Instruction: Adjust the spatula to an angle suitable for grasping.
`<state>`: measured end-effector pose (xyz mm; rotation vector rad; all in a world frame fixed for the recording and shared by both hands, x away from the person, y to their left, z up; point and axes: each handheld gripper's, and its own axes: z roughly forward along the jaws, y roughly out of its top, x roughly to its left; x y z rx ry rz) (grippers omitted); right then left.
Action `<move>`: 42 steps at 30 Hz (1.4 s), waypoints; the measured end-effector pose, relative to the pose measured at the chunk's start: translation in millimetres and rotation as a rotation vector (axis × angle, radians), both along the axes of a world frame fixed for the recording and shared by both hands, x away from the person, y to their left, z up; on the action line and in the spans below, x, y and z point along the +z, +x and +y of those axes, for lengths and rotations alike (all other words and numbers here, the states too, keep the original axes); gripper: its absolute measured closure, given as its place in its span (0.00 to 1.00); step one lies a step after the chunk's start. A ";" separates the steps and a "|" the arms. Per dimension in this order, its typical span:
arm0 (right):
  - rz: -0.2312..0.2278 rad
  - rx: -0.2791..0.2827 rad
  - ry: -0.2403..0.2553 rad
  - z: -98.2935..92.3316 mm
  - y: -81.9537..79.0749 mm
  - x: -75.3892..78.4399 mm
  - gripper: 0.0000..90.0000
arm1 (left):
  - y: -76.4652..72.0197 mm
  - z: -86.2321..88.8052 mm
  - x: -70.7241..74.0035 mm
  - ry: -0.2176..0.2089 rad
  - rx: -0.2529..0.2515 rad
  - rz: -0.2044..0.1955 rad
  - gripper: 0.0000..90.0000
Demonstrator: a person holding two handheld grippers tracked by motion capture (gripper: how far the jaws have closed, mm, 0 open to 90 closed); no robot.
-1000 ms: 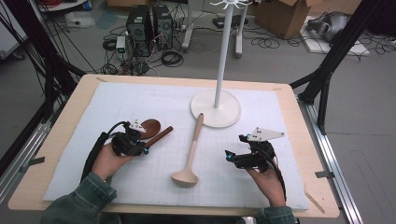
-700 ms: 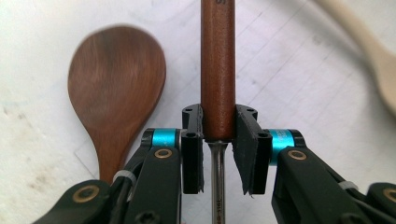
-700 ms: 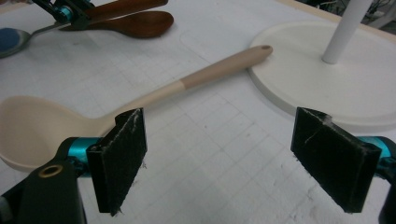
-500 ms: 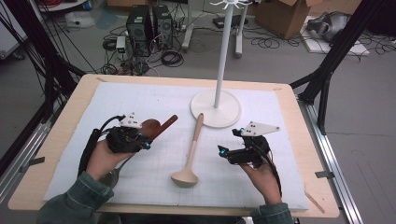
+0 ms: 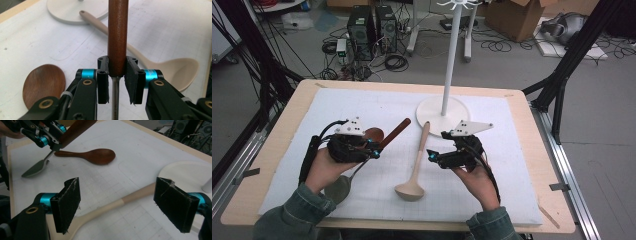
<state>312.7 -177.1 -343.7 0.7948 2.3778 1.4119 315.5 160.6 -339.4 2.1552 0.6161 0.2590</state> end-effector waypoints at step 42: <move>0.118 0.121 0.217 47.7 10.9 7.5 0.61 | -7.6 -18.7 -12.5 -0.037 -0.153 0.056 0.67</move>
